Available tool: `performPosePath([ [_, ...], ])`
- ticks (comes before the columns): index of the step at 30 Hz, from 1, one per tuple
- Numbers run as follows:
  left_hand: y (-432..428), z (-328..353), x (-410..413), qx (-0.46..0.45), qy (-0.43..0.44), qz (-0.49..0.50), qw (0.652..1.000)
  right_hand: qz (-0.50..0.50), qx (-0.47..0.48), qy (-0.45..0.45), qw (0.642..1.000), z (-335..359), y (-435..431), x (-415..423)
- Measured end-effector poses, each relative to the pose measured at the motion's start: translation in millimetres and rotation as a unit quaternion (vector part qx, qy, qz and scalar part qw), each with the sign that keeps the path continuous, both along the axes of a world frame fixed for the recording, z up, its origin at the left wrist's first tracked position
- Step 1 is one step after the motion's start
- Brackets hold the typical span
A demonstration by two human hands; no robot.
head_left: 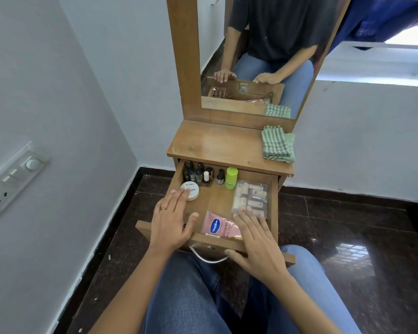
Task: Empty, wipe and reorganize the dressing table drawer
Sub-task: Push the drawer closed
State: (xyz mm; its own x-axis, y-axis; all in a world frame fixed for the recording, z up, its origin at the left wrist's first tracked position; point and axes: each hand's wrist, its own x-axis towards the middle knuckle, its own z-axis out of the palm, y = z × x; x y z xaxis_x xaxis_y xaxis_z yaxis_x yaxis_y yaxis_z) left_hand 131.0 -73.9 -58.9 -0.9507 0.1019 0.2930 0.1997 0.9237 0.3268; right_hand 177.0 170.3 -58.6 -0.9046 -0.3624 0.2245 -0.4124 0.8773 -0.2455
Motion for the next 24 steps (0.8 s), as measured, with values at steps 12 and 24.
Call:
performPosePath([
  [12, 33, 17, -67, -0.060, -0.030, -0.011, 0.998, -0.121, 0.027, 0.017, 0.992, 8, 16, -78],
  [24, 67, 27, -110, -0.070, -0.050, -0.036, 0.996, -0.193, 0.038, 0.033, 0.980, 25, 19, -164],
])
